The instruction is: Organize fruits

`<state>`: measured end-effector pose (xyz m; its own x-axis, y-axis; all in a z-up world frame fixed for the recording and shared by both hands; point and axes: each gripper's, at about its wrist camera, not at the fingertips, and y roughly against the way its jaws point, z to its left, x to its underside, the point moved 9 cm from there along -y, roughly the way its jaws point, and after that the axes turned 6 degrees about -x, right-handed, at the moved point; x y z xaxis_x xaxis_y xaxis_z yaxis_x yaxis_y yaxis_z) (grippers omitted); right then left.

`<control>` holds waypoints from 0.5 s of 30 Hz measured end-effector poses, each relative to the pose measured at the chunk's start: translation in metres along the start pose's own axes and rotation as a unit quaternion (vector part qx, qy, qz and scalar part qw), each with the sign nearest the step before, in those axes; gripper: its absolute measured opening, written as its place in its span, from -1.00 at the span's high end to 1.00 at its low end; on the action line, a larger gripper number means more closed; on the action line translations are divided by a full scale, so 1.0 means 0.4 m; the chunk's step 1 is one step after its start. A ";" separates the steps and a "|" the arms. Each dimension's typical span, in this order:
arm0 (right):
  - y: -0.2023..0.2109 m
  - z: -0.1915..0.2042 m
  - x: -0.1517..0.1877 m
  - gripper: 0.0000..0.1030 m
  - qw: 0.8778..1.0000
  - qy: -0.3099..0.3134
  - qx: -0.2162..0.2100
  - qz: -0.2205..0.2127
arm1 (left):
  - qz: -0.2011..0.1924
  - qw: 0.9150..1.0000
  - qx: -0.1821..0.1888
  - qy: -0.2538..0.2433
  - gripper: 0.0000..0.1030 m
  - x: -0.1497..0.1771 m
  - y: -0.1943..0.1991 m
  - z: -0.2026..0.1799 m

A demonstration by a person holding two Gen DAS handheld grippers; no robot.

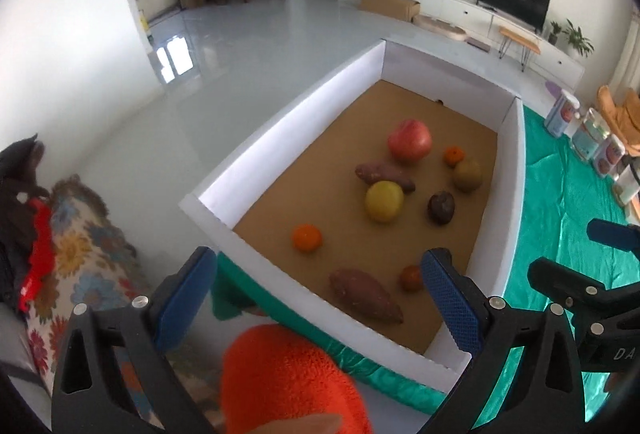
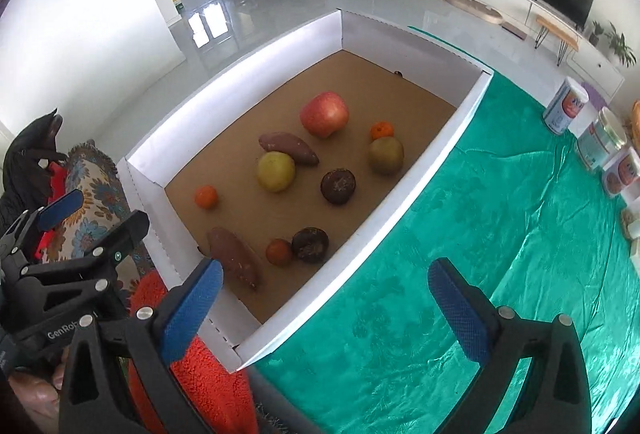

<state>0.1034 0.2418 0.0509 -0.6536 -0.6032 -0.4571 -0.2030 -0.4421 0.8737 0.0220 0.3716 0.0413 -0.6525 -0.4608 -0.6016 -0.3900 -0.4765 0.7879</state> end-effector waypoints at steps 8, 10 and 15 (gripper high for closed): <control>-0.008 0.028 -0.043 -0.98 0.999 0.021 0.023 -0.014 | 0.000 1.000 -0.011 -0.007 -0.99 -0.008 0.009 0.019; -0.007 0.034 -0.050 -0.98 0.999 0.026 0.024 -0.014 | 0.003 1.000 -0.011 -0.008 -0.99 -0.013 -0.002 0.021; -0.014 0.034 -0.057 -0.98 0.999 0.031 0.026 -0.011 | 0.010 1.000 -0.013 0.000 -0.99 -0.010 -0.019 0.036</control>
<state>0.1094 0.2671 0.0587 -0.6031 -0.6337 -0.4844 -0.2562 -0.4212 0.8700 0.0184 0.3877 0.0397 -0.6593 -0.4708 -0.5862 -0.3604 -0.4864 0.7960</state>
